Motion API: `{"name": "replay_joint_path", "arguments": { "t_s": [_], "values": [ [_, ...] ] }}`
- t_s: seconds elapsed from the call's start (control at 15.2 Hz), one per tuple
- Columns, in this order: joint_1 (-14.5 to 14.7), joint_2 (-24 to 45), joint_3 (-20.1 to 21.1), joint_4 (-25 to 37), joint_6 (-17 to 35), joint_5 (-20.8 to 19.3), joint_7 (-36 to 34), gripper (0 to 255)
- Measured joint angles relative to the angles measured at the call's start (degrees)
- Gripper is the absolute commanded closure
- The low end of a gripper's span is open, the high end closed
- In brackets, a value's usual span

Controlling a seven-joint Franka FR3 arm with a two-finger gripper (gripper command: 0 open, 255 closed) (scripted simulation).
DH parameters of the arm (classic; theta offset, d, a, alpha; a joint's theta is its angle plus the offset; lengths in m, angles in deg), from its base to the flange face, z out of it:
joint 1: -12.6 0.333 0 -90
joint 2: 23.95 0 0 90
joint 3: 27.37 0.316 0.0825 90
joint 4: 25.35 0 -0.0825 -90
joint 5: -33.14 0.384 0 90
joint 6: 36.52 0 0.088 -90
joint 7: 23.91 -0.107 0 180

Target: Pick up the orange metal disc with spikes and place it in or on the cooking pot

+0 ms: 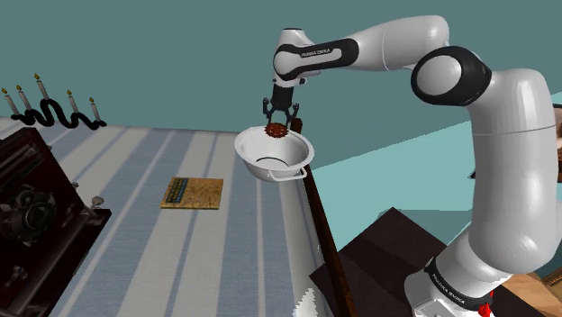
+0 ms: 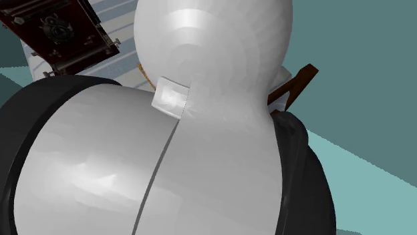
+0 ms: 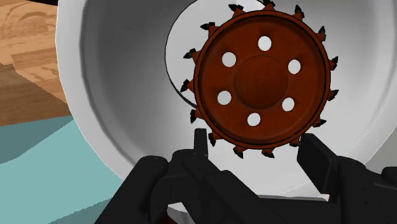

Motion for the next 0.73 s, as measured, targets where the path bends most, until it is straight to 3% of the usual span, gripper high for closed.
{"name": "replay_joint_path", "arguments": {
  "t_s": [0.73],
  "values": [
    [-0.2, 3.2, -0.5, -3.0, 6.2, -0.6, 0.0, 255]
  ]
}}
